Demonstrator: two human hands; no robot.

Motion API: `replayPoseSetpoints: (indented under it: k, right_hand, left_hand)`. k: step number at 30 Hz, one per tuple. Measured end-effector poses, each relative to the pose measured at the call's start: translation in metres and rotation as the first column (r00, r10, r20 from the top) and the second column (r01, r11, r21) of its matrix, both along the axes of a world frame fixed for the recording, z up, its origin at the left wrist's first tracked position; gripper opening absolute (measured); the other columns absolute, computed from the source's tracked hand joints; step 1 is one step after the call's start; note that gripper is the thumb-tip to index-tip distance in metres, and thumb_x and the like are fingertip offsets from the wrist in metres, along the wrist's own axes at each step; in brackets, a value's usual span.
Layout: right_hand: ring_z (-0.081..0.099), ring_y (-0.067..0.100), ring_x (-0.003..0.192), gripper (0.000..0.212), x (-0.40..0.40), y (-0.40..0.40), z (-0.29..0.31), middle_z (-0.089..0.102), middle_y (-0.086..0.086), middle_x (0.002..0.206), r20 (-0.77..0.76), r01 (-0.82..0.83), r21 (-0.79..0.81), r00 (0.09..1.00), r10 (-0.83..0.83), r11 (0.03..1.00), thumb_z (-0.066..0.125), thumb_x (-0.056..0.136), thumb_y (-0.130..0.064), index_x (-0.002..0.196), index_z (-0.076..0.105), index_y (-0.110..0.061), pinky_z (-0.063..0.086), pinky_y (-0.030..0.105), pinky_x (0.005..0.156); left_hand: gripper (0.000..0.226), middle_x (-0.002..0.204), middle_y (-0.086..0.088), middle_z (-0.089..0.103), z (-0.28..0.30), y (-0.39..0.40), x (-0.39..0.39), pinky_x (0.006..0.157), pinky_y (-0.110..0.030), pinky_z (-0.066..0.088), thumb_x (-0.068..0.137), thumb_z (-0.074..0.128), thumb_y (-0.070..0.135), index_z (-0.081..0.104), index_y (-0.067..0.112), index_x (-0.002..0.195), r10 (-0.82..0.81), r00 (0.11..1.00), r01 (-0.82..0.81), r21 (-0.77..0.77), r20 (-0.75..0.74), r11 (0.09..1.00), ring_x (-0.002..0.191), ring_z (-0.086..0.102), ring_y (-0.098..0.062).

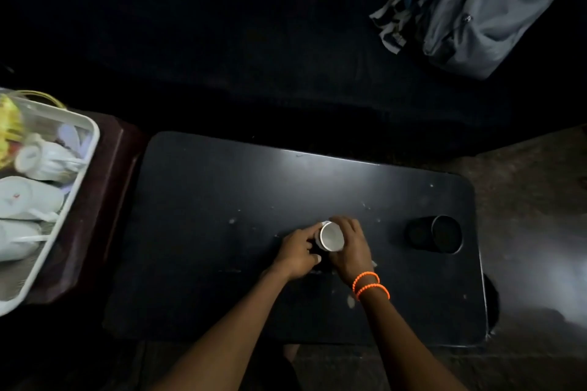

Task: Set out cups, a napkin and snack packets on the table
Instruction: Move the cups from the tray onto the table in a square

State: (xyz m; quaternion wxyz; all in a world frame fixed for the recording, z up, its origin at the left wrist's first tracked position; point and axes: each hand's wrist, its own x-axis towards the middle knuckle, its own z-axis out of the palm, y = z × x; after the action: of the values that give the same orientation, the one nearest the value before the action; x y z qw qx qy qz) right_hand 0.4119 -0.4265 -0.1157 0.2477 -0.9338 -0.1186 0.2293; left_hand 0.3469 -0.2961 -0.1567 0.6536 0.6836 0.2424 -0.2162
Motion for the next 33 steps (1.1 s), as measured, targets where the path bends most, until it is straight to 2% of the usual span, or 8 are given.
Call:
replayPoseSetpoints:
  k: [6, 12, 16, 18, 20, 23, 29, 33]
  right_hand:
    - [0.032, 0.025, 0.144, 0.106, -0.007, 0.028, 0.015, 0.033, 0.001, 0.154, -0.031, -0.147, -0.281, 0.989, 0.144, 0.948, 0.084, 0.056, -0.034, 0.151, 0.036, -0.033, 0.028, 0.048, 0.116]
    - [0.043, 0.028, 0.135, 0.089, -0.038, 0.123, 0.035, 0.045, 0.005, 0.147, 0.087, -0.200, -0.127, 0.973, 0.212, 0.971, 0.070, 0.065, -0.042, 0.148, 0.043, -0.023, 0.031, 0.048, 0.114]
    - [0.047, 0.030, 0.134, 0.082, -0.075, 0.206, 0.043, 0.047, 0.009, 0.147, 0.012, -0.331, 0.027, 0.944, 0.331, 0.943, 0.068, 0.075, -0.035, 0.150, 0.041, -0.016, 0.036, 0.043, 0.112]
    - [0.050, 0.030, 0.130, 0.078, -0.096, 0.246, 0.047, 0.050, 0.009, 0.144, 0.005, -0.412, 0.086, 0.911, 0.413, 0.907, 0.068, 0.077, -0.032, 0.149, 0.044, -0.015, 0.040, 0.043, 0.110]
    - [0.053, 0.031, 0.125, 0.070, -0.117, 0.283, 0.051, 0.054, 0.009, 0.139, 0.014, -0.483, 0.139, 0.874, 0.486, 0.865, 0.068, 0.078, -0.029, 0.144, 0.049, -0.013, 0.043, 0.042, 0.107]
    - [0.056, 0.031, 0.121, 0.058, -0.147, 0.330, 0.057, 0.061, 0.010, 0.131, 0.052, -0.559, 0.203, 0.826, 0.561, 0.804, 0.067, 0.079, -0.027, 0.135, 0.058, -0.013, 0.045, 0.041, 0.103]
    - [0.058, 0.033, 0.113, 0.045, -0.199, 0.398, 0.063, 0.071, 0.010, 0.114, 0.073, -0.651, 0.233, 0.752, 0.655, 0.722, 0.066, 0.082, -0.027, 0.124, 0.066, -0.014, 0.045, 0.042, 0.095]
    - [0.056, 0.033, 0.114, 0.045, -0.224, 0.415, 0.061, 0.073, 0.009, 0.113, 0.011, -0.605, 0.235, 0.784, 0.620, 0.761, 0.065, 0.082, -0.025, 0.126, 0.064, -0.016, 0.044, 0.040, 0.096]
  left_hand:
    - [0.061, 0.137, -0.012, 0.067, 0.006, 0.036, -0.026, 0.103, -0.032, 0.054, 0.085, 0.078, 0.011, 0.059, 0.015, 0.143, 0.196, 0.972, -0.181, 0.120, -0.128, 0.976, 0.117, 0.068, -0.021]
    - [0.033, 0.114, -0.010, 0.078, 0.040, 0.119, -0.071, 0.094, -0.025, 0.054, 0.088, 0.075, 0.011, 0.073, 0.012, 0.121, 0.539, 0.840, -0.511, 0.253, -0.054, 0.822, 0.099, 0.073, -0.015]
    - [0.023, 0.096, -0.001, 0.079, 0.066, 0.189, -0.133, 0.089, -0.032, 0.059, 0.089, 0.073, 0.008, 0.077, 0.017, 0.110, 0.695, 0.706, -0.686, 0.379, 0.138, 0.621, 0.082, 0.070, -0.002]
    - [0.023, 0.095, 0.000, 0.077, 0.078, 0.224, -0.171, 0.081, -0.021, 0.057, 0.091, 0.069, 0.007, 0.076, 0.020, 0.109, 0.735, 0.629, -0.750, 0.450, 0.255, 0.485, 0.078, 0.067, 0.005]
    - [0.024, 0.093, -0.002, 0.073, 0.088, 0.258, -0.206, 0.076, -0.017, 0.053, 0.091, 0.067, 0.008, 0.075, 0.020, 0.109, 0.757, 0.530, -0.796, 0.531, 0.382, 0.289, 0.077, 0.067, -0.002]
    - [0.025, 0.103, -0.008, 0.065, 0.093, 0.300, -0.240, 0.081, -0.036, 0.055, 0.088, 0.070, 0.014, 0.073, 0.017, 0.113, 0.796, 0.431, -0.787, 0.608, 0.425, 0.101, 0.080, 0.065, -0.023]
    - [0.038, 0.129, -0.017, 0.056, 0.086, 0.350, -0.265, 0.094, -0.033, 0.046, 0.097, 0.064, 0.040, 0.066, 0.014, 0.125, 0.904, 0.321, -0.794, 0.600, 0.281, 0.096, 0.105, 0.064, -0.031]
    - [0.060, 0.128, -0.021, 0.068, 0.077, 0.374, -0.271, 0.103, -0.047, 0.050, 0.100, 0.038, 0.061, 0.070, 0.015, 0.121, 0.928, 0.373, -0.776, 0.548, 0.000, 0.312, 0.118, 0.063, -0.041]
